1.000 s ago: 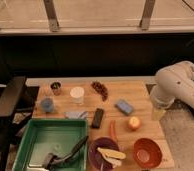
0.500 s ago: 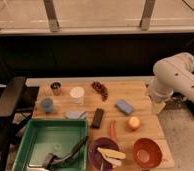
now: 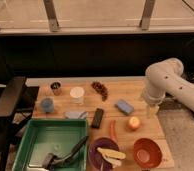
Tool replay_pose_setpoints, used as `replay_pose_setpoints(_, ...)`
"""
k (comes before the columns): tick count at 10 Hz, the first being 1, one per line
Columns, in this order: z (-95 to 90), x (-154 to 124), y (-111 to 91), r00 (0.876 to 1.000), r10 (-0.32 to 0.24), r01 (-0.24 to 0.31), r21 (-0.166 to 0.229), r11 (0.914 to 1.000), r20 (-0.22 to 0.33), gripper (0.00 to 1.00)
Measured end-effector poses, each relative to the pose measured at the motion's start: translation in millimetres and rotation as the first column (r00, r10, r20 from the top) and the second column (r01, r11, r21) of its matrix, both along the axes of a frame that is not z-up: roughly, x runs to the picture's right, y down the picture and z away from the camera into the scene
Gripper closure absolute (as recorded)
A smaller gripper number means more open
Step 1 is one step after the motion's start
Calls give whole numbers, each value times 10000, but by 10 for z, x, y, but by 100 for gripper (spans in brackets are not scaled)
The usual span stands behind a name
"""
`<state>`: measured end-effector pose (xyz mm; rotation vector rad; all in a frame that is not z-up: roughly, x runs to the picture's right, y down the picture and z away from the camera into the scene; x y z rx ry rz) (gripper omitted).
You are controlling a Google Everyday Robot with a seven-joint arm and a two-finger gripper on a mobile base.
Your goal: Place apple in metal cup
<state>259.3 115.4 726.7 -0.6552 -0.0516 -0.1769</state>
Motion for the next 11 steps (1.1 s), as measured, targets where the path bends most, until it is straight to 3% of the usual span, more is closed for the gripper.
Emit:
replay_pose_setpoints(3, 305, -185, 435, 9994, -83, 102, -590, 9982, 331, 35)
replay_pose_setpoints(5, 383, -249, 617, 9986, 100, -58, -806, 9967, 520, 35)
replay_pose_setpoints(11, 680, -287, 736, 9854, 1159, -1032, -1038, 9892, 1245, 35)
